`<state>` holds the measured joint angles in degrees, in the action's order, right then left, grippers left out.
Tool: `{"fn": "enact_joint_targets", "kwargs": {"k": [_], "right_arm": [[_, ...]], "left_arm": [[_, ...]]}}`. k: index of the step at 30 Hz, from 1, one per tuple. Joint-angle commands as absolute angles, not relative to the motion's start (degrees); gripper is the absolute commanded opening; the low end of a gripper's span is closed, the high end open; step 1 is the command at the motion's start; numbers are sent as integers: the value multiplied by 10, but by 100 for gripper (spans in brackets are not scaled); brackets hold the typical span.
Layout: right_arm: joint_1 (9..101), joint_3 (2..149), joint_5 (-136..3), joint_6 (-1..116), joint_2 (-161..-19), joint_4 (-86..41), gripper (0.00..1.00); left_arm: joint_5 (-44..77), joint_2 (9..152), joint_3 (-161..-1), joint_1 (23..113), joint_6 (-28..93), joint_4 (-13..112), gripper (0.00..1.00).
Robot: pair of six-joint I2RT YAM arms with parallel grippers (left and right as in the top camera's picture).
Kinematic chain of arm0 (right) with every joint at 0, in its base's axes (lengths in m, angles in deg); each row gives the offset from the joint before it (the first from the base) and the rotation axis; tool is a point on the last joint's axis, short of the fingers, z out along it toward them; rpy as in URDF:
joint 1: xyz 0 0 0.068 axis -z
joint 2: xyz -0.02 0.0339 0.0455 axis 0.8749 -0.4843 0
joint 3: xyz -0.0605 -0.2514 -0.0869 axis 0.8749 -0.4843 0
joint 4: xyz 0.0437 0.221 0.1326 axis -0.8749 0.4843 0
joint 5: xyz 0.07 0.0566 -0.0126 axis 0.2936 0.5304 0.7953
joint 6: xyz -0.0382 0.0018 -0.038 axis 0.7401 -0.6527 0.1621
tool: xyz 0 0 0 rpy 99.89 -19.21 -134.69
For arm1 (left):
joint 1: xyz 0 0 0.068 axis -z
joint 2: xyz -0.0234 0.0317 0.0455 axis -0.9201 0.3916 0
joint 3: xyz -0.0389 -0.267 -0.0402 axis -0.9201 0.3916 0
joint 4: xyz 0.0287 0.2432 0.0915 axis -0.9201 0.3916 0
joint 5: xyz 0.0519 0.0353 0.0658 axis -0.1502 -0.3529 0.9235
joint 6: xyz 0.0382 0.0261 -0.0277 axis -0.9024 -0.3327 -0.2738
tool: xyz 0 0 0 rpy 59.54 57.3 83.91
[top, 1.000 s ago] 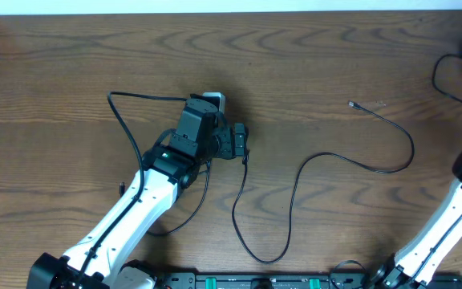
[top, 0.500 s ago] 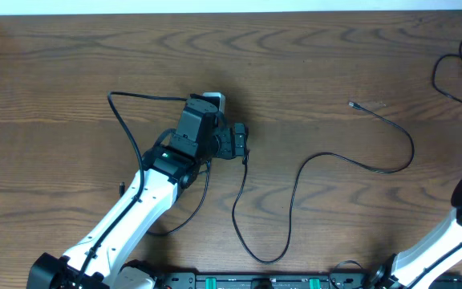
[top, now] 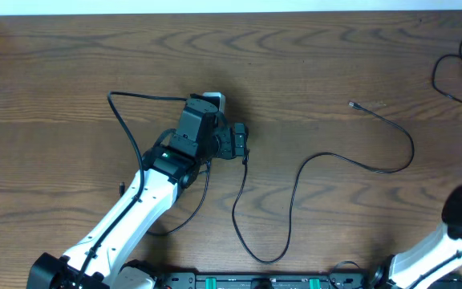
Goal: Untangle cables
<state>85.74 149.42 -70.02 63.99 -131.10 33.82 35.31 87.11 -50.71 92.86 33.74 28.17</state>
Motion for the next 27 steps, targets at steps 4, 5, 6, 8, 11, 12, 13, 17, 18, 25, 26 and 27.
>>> {"fn": "enact_joint_targets", "kwargs": {"k": [4,5,6,8,11,12,13,17,18,25,26,27], "right_arm": [[853,1375,-781,623,-1431,332,1],[854,1359,-795,620,-1443,323,1],[854,1344,-813,612,-1455,311,1],[855,1316,-846,598,-1473,284,1],[857,1274,-855,599,-1506,249,1],[858,1267,-855,599,-1511,244,1],[858,1259,-855,599,-1517,234,1],[860,1218,-862,613,-1535,171,1],[861,1207,-862,615,-1540,159,1],[873,1148,-866,653,-1567,27,1],[876,1147,-870,656,-1572,6,1],[880,1147,-877,656,-1579,-19,1]], "left_arm": [[348,870,-521,927,336,283,98],[348,870,-521,927,336,283,98],[348,870,-521,927,336,283,98],[348,870,-521,927,336,283,98],[348,870,-521,927,336,283,98],[348,870,-521,927,336,283,98],[348,870,-521,927,336,283,98],[348,870,-521,927,336,283,98],[348,870,-521,927,336,283,98],[348,870,-521,927,336,283,98],[348,870,-521,927,336,283,98],[348,870,-521,927,336,283,98]]}}
